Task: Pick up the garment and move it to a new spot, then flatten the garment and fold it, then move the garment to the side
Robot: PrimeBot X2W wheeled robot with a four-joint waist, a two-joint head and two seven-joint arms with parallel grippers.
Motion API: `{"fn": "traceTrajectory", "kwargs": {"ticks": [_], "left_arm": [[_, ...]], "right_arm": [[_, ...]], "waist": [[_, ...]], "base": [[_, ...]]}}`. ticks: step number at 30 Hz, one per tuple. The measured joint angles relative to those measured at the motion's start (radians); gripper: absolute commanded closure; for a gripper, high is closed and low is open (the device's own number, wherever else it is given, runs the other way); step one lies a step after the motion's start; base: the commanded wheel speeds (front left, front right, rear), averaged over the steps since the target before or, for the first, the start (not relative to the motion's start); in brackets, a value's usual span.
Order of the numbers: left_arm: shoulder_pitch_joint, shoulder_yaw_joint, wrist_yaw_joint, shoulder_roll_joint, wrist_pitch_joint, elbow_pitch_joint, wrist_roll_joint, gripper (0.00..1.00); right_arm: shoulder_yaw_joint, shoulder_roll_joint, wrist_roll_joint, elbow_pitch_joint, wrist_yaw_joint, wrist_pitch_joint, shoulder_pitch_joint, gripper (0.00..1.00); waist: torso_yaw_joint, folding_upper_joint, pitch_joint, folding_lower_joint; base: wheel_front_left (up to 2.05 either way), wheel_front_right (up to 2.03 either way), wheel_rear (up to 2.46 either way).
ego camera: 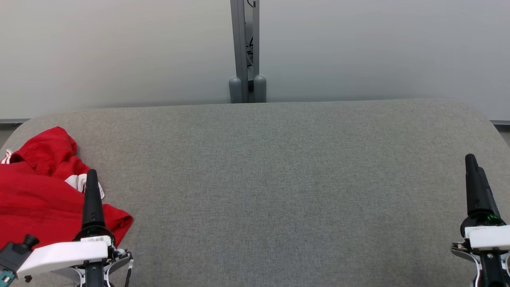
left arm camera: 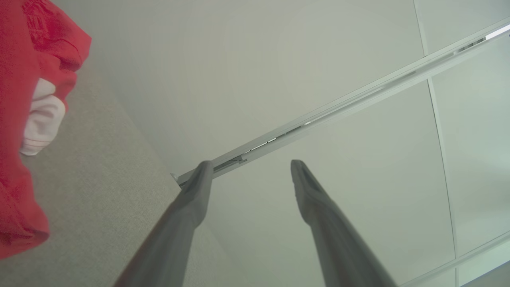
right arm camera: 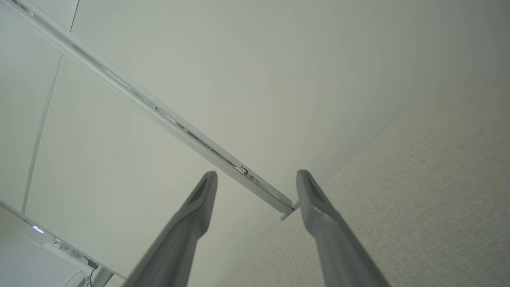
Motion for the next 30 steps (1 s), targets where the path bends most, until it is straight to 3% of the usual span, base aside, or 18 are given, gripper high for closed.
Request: {"fn": "traceTrajectory", "kwargs": {"ticks": [9, 27, 30], "left_arm": [[-0.005, 0.015, 0.008, 0.001, -0.020, -0.065, 0.129, 0.00], [-0.004, -0.089, 0.169, 0.002, -0.051, -0.205, 0.490, 0.00], [0.002, -0.128, 0.201, 0.001, -0.057, -0.207, 0.591, 0.00]], "right_arm": [[0.042, -0.003, -0.212, -0.063, 0.000, -0.037, -0.030, 0.00], [0.154, -0.008, -0.538, -0.106, 0.001, -0.102, -0.055, 0.00], [0.180, -0.012, -0.602, -0.103, 0.001, -0.115, -0.054, 0.00]], "waist": [[0.004, 0.0000, 0.002, -0.0001], [0.006, 0.0000, 0.003, 0.0000], [0.007, 0.0000, 0.001, 0.0000]], "base": [[0.00, 0.00, 0.00], [0.00, 0.00, 0.00], [0.00, 0.00, 0.00]]}}
